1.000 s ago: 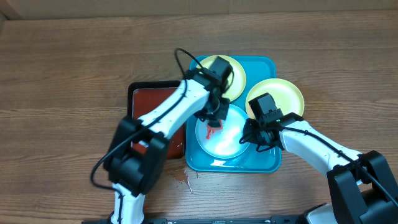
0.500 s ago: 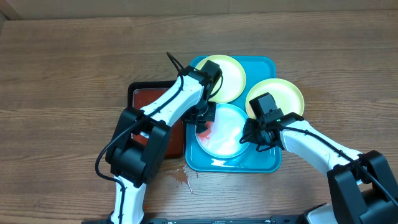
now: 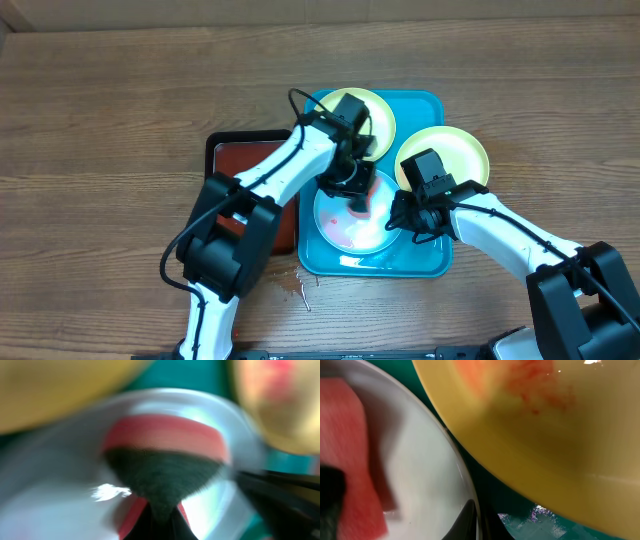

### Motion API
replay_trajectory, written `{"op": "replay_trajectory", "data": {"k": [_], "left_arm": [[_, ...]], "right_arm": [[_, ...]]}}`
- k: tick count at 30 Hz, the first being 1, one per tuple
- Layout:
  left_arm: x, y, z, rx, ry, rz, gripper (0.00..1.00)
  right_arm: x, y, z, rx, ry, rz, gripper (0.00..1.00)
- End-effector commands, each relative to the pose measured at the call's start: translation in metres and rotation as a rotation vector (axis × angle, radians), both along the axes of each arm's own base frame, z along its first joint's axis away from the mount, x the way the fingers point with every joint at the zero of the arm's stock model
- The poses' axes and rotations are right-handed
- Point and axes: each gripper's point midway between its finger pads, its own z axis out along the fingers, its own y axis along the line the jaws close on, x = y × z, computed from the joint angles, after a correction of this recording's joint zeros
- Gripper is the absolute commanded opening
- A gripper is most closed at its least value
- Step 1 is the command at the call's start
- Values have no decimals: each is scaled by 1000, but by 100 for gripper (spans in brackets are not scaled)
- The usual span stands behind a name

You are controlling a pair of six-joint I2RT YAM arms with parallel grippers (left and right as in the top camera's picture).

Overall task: Clean dirty plates on tray and stack at the side
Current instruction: 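Scrub the lower plate with the sponge while right gripper holds its rim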

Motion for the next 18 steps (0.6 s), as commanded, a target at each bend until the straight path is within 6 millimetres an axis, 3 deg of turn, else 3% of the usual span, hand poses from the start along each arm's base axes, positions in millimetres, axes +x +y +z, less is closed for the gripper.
{"op": "replay_trajectory", "data": {"k": [1, 3, 7, 18], "left_arm": [[-21, -23, 5, -89, 78, -43, 4], [-22, -16, 0, -26, 82, -9, 4], [-21, 21, -14, 203, 90, 132, 4], [-13, 94, -19, 585, -38, 140, 4]], "right_arm": [[-19, -28, -24, -122, 82, -20, 4], [-21, -29, -25, -125, 87, -20, 4], [-22, -29, -25, -128, 94, -20, 4], [-23, -30, -25, -129, 97, -20, 4]]}}
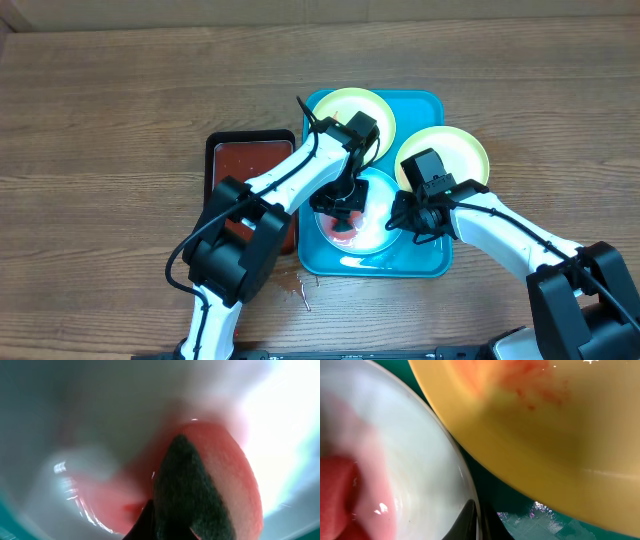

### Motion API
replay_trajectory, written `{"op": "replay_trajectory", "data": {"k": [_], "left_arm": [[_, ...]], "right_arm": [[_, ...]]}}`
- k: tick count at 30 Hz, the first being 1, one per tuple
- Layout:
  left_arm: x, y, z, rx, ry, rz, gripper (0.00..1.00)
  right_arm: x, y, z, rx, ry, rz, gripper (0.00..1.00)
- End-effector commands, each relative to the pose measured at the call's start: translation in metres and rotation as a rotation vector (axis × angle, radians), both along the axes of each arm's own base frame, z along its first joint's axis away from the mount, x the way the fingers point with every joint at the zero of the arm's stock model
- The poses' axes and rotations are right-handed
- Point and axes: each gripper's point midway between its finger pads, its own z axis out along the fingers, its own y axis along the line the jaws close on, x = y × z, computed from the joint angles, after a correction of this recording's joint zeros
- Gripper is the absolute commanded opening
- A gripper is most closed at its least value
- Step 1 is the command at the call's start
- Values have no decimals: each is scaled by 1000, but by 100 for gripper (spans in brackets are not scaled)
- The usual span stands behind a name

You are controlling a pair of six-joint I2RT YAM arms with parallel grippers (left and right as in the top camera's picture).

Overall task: Clean dirty plates on tray and stack at the side
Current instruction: 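Scrub the lower plate with the sponge while right gripper holds its rim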

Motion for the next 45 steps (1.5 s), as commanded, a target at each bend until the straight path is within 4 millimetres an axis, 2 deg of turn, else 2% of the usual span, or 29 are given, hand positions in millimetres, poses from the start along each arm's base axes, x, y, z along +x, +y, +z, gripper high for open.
{"op": "replay_trajectory", "data": {"k": [1, 5, 8, 11, 14, 16, 22, 27, 30, 36, 41, 45], "left_arm": [[23, 46, -3, 256, -133, 4, 4], [39, 64, 2, 365, -223, -10, 4], [50, 58, 1, 342, -266, -61, 4], [55, 38, -3, 237, -271, -117, 4], [52, 12, -6, 92, -241, -157, 4], [46, -2, -7, 8, -205, -152, 4], [28, -26, -1, -192, -81, -123, 4], [10, -73, 14, -505, 59, -104, 4], [-2, -85, 7, -535, 122, -92, 4], [-14, -75, 0, -463, 177, -61, 4], [-3, -30, -12, -207, 133, 17, 4], [11, 19, -12, 57, 53, 74, 4]], "right_arm": [[-21, -28, -25, -123, 84, -18, 4], [-21, -28, -25, -123, 84, -17, 4], [-20, -28, -25, -122, 82, -18, 4], [-20, -28, -25, -122, 82, -18, 4], [-20, -28, -25, -122, 82, -17, 4], [-20, -28, -25, -122, 82, -18, 4], [-21, -28, -25, -124, 86, -17, 4], [-22, -29, -25, -125, 89, -17, 4], [-23, -29, -25, -126, 92, -17, 4], [-24, -30, -25, -129, 97, -17, 4], [-24, -29, -25, -128, 95, -17, 4], [-24, -29, -25, -128, 95, -17, 4]]}}
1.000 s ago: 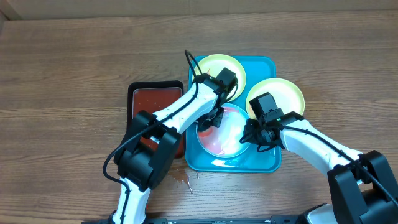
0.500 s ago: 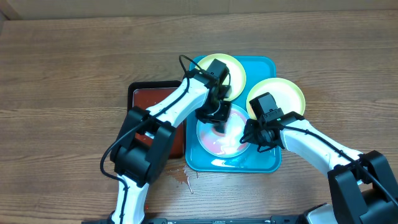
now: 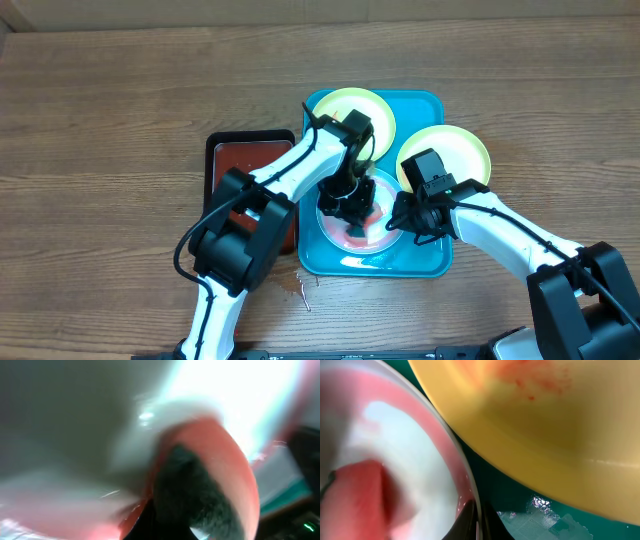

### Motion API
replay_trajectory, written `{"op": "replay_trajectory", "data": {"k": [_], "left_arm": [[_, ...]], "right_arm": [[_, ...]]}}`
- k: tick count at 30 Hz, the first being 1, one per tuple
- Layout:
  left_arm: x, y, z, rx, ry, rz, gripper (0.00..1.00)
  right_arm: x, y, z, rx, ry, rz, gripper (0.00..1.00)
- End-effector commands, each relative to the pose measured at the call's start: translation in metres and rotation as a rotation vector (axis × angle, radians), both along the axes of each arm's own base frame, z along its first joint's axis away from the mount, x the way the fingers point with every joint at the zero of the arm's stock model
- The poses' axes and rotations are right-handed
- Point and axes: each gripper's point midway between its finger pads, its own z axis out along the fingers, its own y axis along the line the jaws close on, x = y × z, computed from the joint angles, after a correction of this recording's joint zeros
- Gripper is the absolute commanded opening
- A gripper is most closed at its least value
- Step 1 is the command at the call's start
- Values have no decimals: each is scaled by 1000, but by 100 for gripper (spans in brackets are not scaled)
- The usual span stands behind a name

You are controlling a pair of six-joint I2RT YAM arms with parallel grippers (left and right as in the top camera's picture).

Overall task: Clean dirty plates on tray and stack at the side
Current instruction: 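Scrub the lower plate with the sponge while right gripper holds its rim, then return the sponge to the black tray with the left gripper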

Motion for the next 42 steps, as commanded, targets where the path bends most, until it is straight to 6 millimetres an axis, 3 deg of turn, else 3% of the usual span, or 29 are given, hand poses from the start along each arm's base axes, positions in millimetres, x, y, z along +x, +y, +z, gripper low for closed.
{"op": "replay_trajectory", "data": {"k": [1, 4, 8, 12, 16, 19, 22, 26, 30, 36, 39, 42], "left_arm": [[29, 55, -8, 318, -136, 61, 4], [38, 73, 1, 420, -204, 73, 4], [41, 68, 21, 378, -242, 108, 4], [44, 59, 65, 285, -315, 159, 4], [41, 63, 122, 209, -426, 195, 4], [39, 81, 155, 213, -507, 226, 4], [39, 117, 172, 297, -549, 272, 4], [39, 162, 163, 410, -500, 337, 4], [39, 200, 120, 449, -405, 424, 4], [29, 229, 48, 412, -298, 505, 4], [24, 233, 27, 380, -273, 517, 4], [23, 229, 22, 342, -270, 483, 6]], "right_arm": [[-21, -26, -25, -114, 82, -14, 4], [-21, -26, -25, -115, 82, -14, 4], [-21, -26, -25, -115, 83, -13, 4], [-21, -27, -25, -115, 83, -13, 4], [-21, -27, -25, -115, 83, -13, 4], [-21, -27, -25, -115, 83, -13, 4], [-21, -27, -25, -115, 83, -13, 4], [-21, -26, -25, -115, 82, -13, 4], [-21, -27, -25, -115, 83, -13, 4], [-21, -27, -25, -115, 83, -13, 4], [-21, -27, -25, -115, 83, -13, 4], [-22, -27, -25, -117, 87, -13, 4]]}}
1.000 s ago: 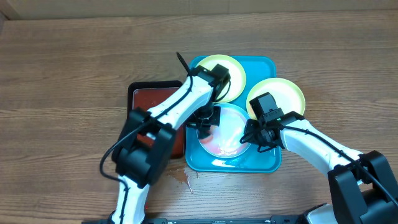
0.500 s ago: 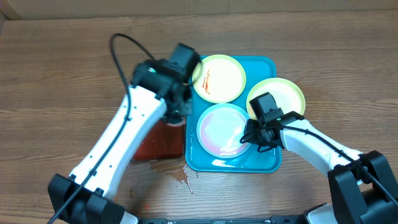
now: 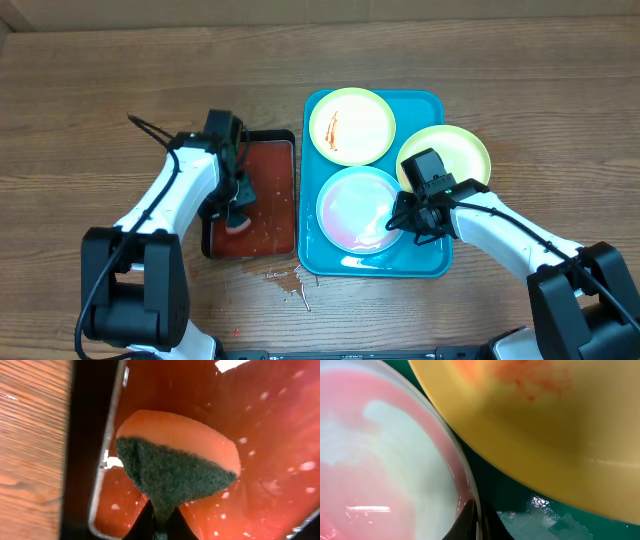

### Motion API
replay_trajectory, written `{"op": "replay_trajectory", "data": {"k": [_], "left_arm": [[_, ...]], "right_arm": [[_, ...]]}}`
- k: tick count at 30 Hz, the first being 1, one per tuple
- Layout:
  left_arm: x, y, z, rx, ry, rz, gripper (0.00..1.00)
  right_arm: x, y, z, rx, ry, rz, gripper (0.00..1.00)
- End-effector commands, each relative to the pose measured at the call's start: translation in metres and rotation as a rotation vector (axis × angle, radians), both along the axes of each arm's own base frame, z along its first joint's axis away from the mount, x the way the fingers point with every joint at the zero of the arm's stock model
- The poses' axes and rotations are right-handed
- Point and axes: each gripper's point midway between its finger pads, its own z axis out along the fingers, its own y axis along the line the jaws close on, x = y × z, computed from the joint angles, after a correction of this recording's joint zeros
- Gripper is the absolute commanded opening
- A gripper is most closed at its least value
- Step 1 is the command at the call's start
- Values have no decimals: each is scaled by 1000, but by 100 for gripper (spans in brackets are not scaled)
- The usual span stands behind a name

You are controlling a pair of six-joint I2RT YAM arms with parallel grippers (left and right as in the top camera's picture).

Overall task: Clean dirty plates on tray and stack at the side
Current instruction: 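Return the sponge to the black tray with the left gripper, then lift the cleaned plate with the right gripper and tilt it over the black tray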

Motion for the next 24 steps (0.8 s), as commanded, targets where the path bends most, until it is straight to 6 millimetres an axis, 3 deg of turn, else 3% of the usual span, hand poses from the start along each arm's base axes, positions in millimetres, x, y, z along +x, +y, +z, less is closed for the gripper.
{"op": "replay_trajectory", "data": {"k": [1, 3, 6, 12, 18, 24], "left_arm": [[0, -9, 0, -58, -2, -60, 14], [0, -11, 2, -72, 0, -68, 40], [2, -17, 8, -109, -1, -101, 55], [16, -21, 49, -122, -39, -113, 52], [37, -23, 116, -131, -168, -124, 64], [57, -18, 182, -133, -335, -114, 75]], "right_arm": [[-22, -27, -26, -118, 86, -13, 4], [-23, -28, -25, -119, 90, -12, 4], [-22, -27, -16, -132, 96, 38, 4], [-5, -20, 37, -158, 60, 172, 4], [26, -12, 105, -291, -64, 314, 4], [53, 28, 166, -331, -272, 405, 4]]}}
